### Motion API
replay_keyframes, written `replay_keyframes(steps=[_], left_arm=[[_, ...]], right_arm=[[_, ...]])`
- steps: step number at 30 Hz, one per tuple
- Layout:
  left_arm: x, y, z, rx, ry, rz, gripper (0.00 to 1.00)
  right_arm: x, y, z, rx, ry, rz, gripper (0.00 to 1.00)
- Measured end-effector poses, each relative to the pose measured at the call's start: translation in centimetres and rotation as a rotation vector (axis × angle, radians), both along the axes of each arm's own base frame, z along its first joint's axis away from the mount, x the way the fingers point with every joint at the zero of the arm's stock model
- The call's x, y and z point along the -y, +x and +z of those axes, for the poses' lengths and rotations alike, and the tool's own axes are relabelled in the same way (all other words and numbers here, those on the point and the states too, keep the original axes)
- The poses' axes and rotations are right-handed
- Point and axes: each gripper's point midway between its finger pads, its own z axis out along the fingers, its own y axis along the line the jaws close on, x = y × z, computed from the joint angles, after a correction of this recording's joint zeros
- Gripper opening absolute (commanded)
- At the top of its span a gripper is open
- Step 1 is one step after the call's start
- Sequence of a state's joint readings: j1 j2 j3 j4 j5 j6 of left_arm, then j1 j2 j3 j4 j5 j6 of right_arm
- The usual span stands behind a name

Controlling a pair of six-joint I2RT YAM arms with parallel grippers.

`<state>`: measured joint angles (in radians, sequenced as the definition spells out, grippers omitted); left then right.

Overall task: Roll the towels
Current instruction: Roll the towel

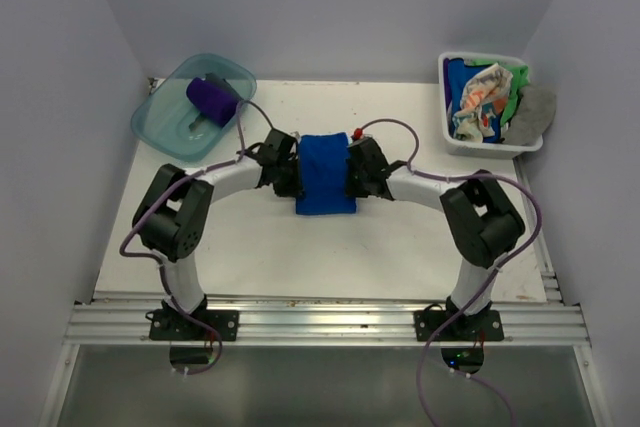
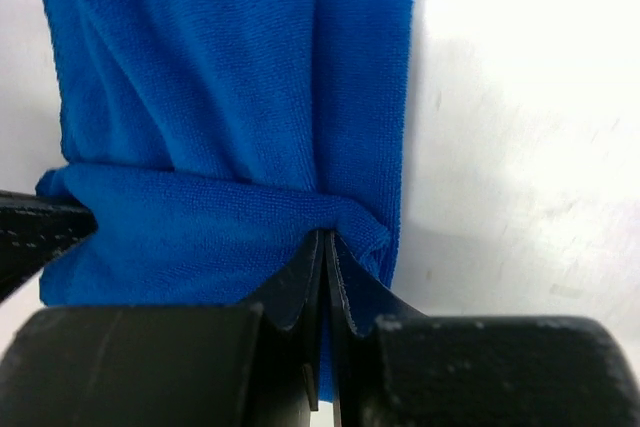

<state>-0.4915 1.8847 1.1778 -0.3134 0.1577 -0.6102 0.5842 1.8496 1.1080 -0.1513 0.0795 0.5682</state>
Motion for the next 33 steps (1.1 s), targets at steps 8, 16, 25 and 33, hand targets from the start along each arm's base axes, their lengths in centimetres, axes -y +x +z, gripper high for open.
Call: replay_keyframes(steps=[8,16,25,33], left_arm=[[-2.3,-7.1,-0.5,-0.070,0.012,-0.028,0.06],[-2.0,-7.1,-0.9,-0.093,0.012,-0.036,0.05],[0.6,-2.3,-0.6,-0.065,0.013,-0.048,0.05],[0.0,1.3,1.6,0.030,0.097,-0.040,0.31]], right_arm=[[-0.6,-7.8,0.4,-0.054,0.047,0.076,0.07],[-1.2,-10.8,0.6,-0.088,0.034,0.121,0.07],[-1.7,-11.7,-0.1,-0.102,0.010,0.125,0.06],[-1.5,-12.3,2.7,-0.033,-0.030,0.161,0.44]])
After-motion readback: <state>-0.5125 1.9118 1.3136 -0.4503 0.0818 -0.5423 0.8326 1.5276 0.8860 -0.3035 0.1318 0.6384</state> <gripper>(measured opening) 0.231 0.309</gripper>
